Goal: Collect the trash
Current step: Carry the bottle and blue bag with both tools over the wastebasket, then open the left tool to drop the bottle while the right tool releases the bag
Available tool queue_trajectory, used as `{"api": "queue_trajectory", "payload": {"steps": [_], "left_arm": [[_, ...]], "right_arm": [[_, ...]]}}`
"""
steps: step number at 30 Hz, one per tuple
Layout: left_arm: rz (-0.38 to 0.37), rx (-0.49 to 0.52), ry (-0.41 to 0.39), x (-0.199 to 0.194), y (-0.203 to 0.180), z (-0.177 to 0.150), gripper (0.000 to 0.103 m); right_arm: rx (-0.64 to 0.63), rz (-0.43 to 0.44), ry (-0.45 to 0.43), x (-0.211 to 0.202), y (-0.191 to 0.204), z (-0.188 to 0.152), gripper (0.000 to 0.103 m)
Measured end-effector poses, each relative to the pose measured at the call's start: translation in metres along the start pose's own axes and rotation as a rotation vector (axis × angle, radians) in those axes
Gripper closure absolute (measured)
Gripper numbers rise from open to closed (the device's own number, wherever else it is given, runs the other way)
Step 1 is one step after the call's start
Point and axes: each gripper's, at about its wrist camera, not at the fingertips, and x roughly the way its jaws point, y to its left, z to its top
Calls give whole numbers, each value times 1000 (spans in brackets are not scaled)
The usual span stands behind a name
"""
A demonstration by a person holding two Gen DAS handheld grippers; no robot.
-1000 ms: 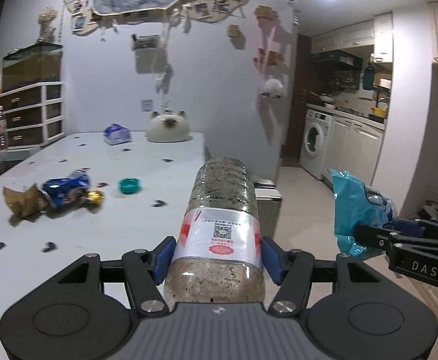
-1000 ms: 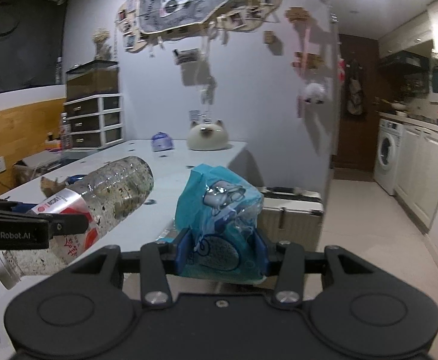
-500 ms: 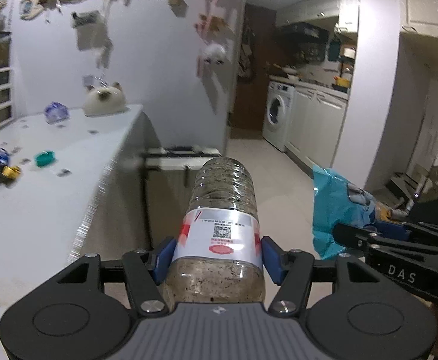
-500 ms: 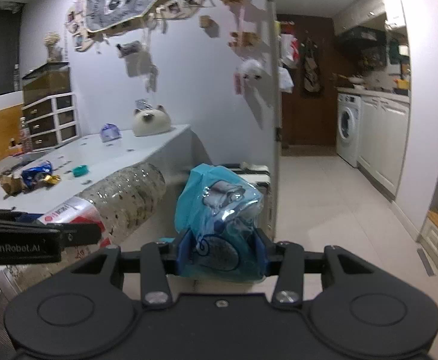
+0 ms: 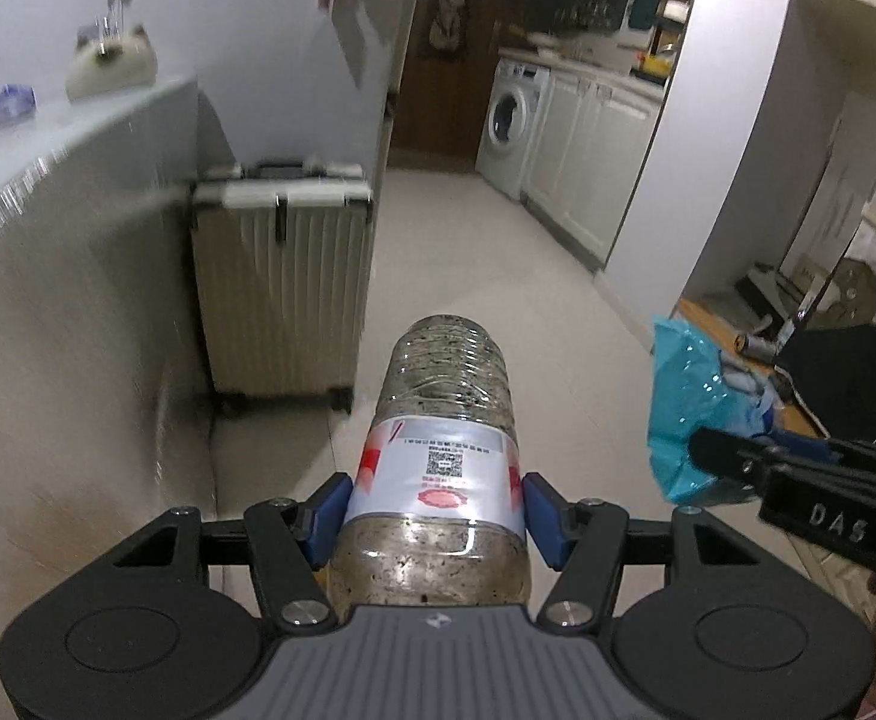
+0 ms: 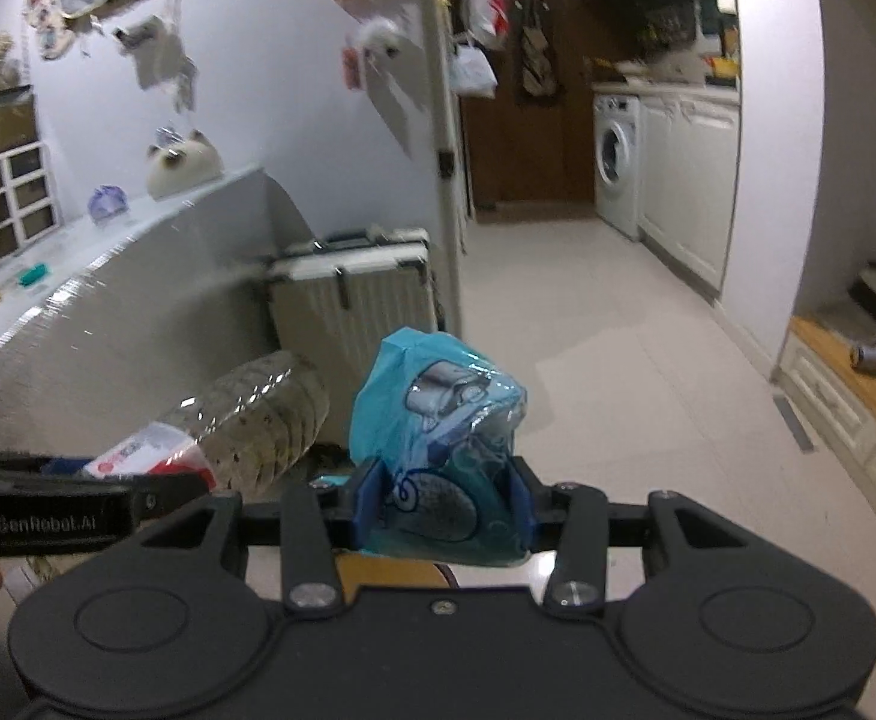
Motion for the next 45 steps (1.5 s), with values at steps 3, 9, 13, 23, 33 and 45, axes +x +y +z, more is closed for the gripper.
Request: {"api": "queue_trajectory", "payload": {"steps": [3,9,13,23,33,45], "left_arm": [[1,-30,44,34,16,-7,42],[6,-118,125,91,56,-25,42],[37,-165,179,126,82,-33,42],[64,-252,324,217,129,-53,42],[-65,-300,514,295,140,-82,41],[67,-227,641,316,146,-96,18]], "right_arm": [[18,-4,47,30,-2,-10,58],[89,10,164,110,9,-31,58],[154,44,252,164,23,-47,59],[216,70,507,274,37,-99,59],[263,15,552,320,28,-102,58],[198,24,633,352,39,-107,58]]}}
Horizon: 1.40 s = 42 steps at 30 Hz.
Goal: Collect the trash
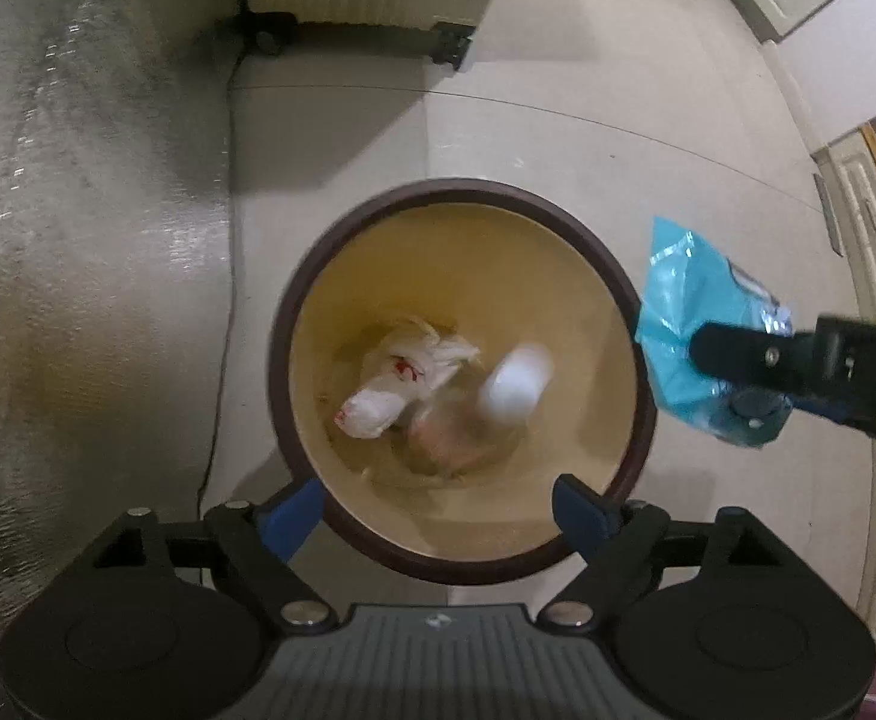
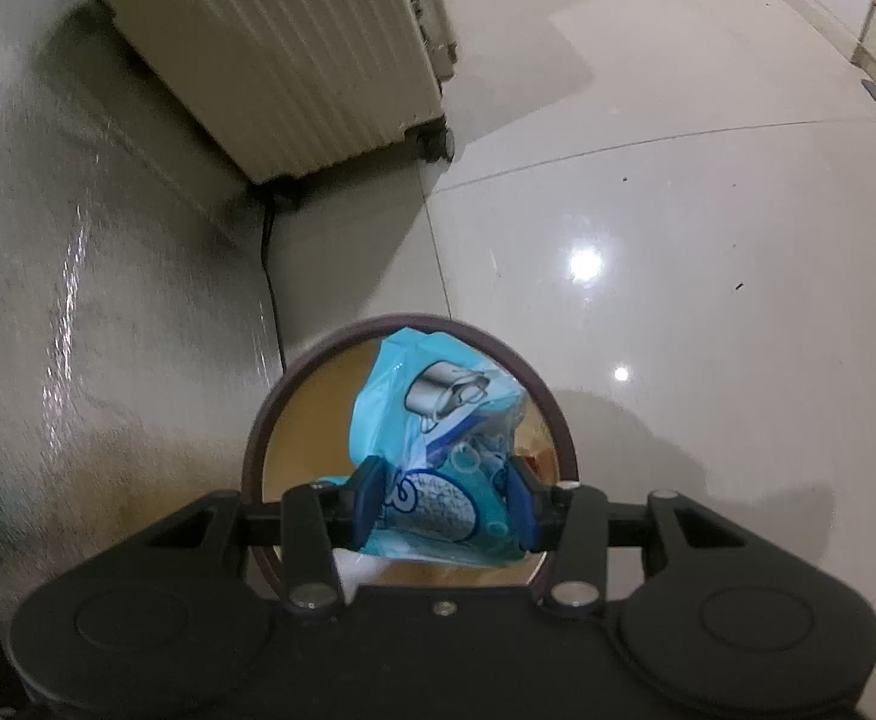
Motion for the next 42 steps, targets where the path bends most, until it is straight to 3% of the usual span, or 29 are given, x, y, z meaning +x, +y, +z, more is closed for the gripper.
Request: {"api": "queue_trajectory", "payload": {"steps": [11,14,15,16,24,38,42], "left_arm": [[146,-77,-41,-29,22,-1,17],[153,-81,-38,-33,23,-2,15],[157,-81,-36,-33,23,-2,15],[163,-83,-36,-34,23,-2,14],[181,-98,-28,-37,25,-5,12],[195,-70,-46,-44,19,-12,8],[192,-70,-60,-52,19,-12,4]], "right_arm": [[-24,43,91,19,7,3,56],[-7,133,105,23,12,3,41],[-6,148,112,24,14,3,29],[-10,143,109,24,16,2,25],[-53,53,136,25,12,-3,26],[-137,22,143,13,2,-15,25],[-155,23,129,4,-4,-17,17]]}}
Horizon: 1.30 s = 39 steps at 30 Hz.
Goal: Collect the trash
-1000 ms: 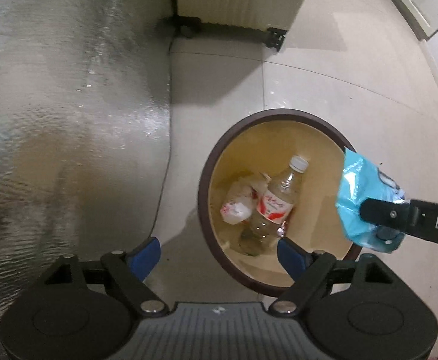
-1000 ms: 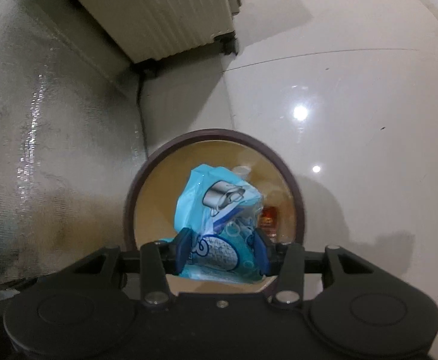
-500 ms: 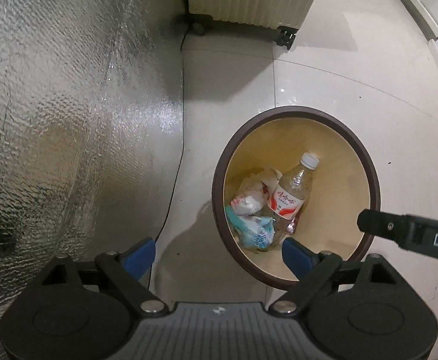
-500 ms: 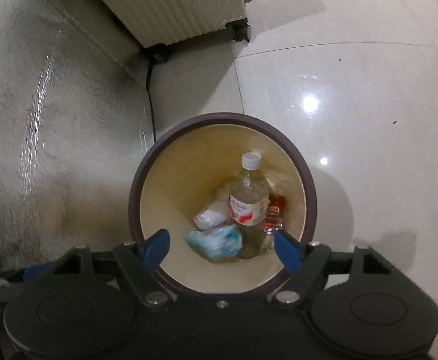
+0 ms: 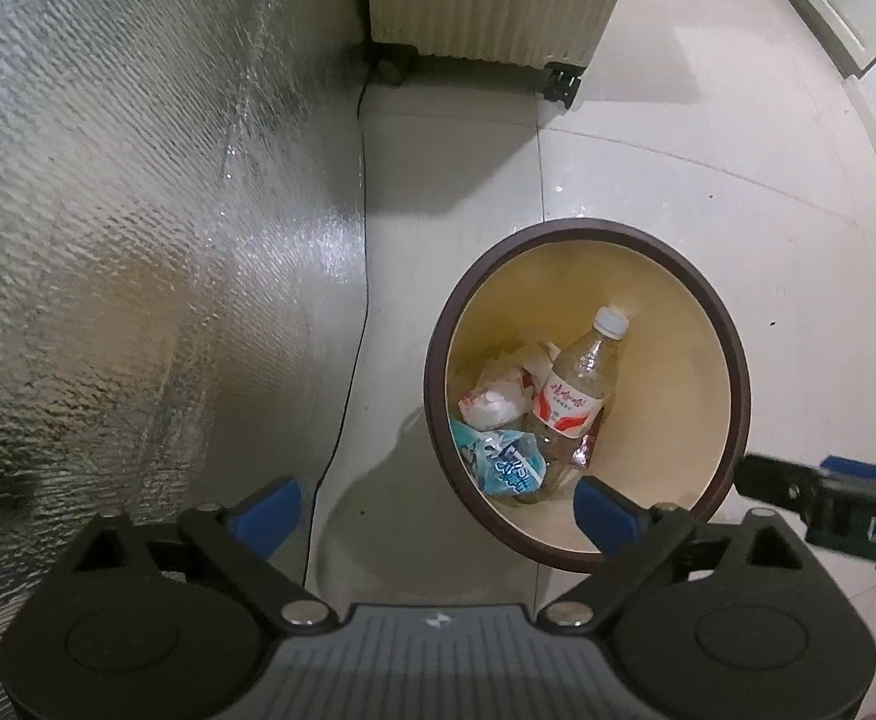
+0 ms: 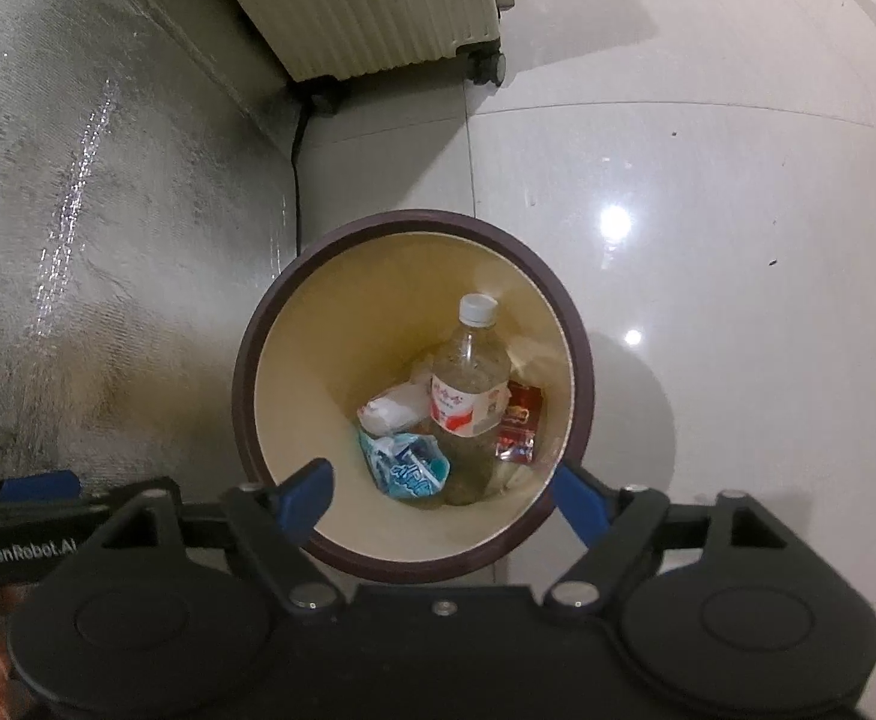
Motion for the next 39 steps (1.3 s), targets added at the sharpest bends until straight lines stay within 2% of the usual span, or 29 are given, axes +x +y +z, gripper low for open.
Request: {"api": "queue_trajectory", "payload": {"steps": [2,4,9,16,27,39], "left_arm": [[-2,3,-9,-5,1,-1,3],[-4,7,-14,-8,0,-2,2],[5,35,-29,-18,0,-10,0],[19,41,-56,-37,8,-23,0],[6,79,-127,-89,8,-51,0],[-10,101,-276,-172,4,-90,0]], "right_arm": [[-6,-2,-1,-4,-1,-4,15],[1,-1,-1,-8,-4,-9,7],[4,-36,-25,-20,-6,-17,0],[7,-82,-69,-44,-4,-33,0],[18,-75,-188,-113,3,-66,0],[34,-111,-341,-191,7,-112,0]]}}
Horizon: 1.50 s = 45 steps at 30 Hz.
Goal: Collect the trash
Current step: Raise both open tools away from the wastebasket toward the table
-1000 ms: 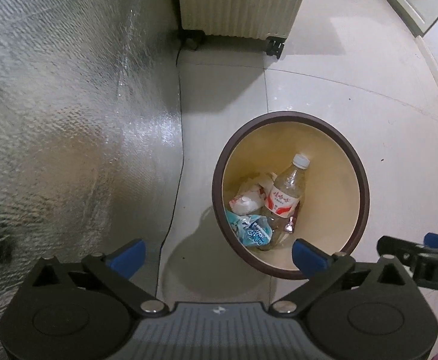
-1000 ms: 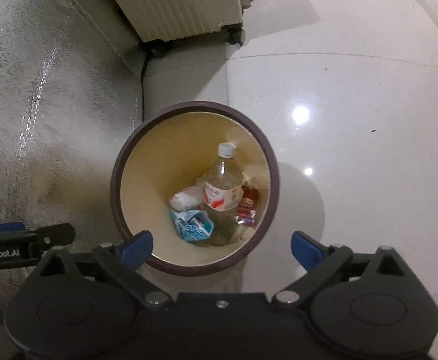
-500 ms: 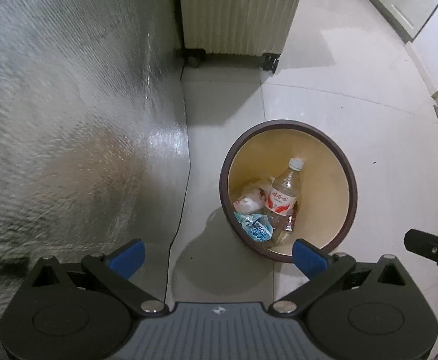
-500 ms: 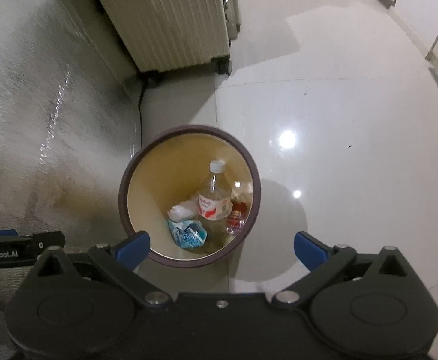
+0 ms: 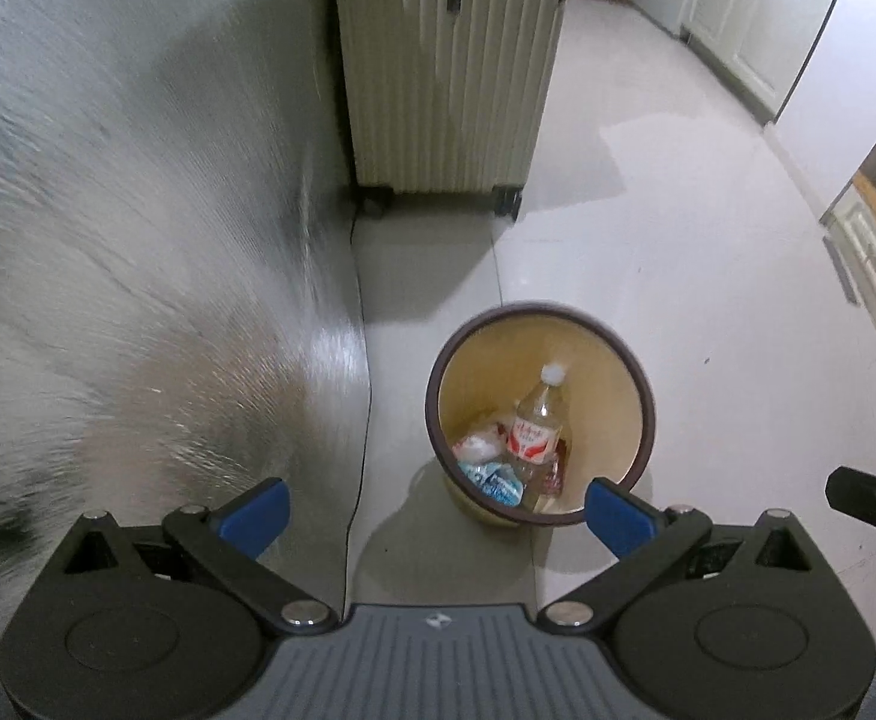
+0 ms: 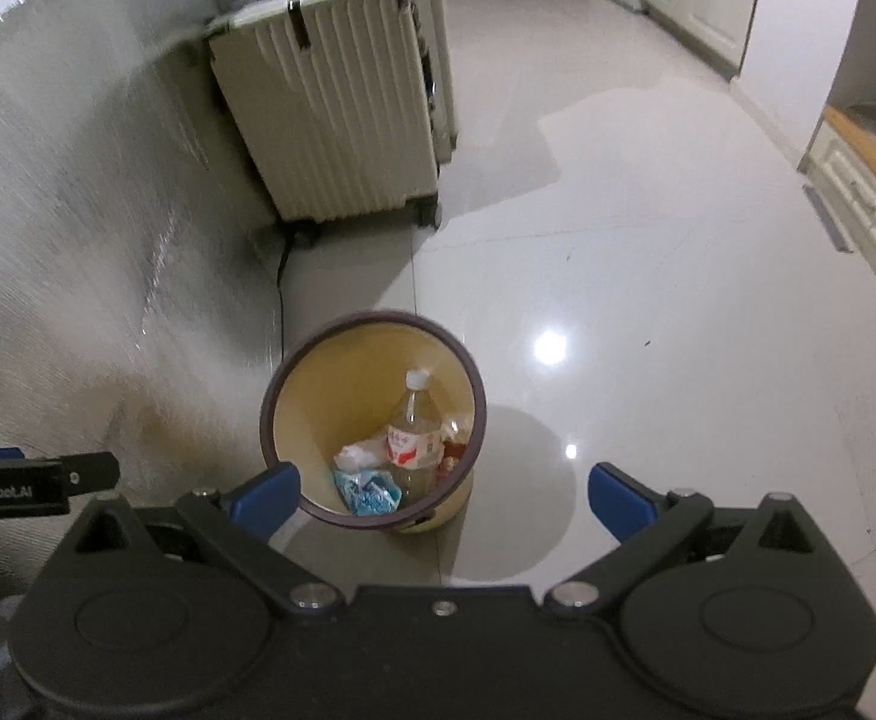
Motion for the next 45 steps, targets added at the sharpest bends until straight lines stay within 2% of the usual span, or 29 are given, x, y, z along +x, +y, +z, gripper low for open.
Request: {"api": "queue_trajectory", "payload": {"steps": [14,22,33,40,45], "left_arm": [[-51,19,-212,-102,-6,-24,0],[-90,46,-363,-169,-11,-38,0],[-111,31,-563,-256,21,-53,0],[-50,24,-663,-300,59,-60,0],[27,1,-710,-325,99,-59,0]], "right_arm": [[7,-12,-237,-104,6,-14,0],[-10,-16,-372,-164,18,-21,0],[-69,8,-562,-236,56,-25,0],[-130,50,-656,-264,98,-18,0],[-184,89,-705,-277,138,-5,0]]}}
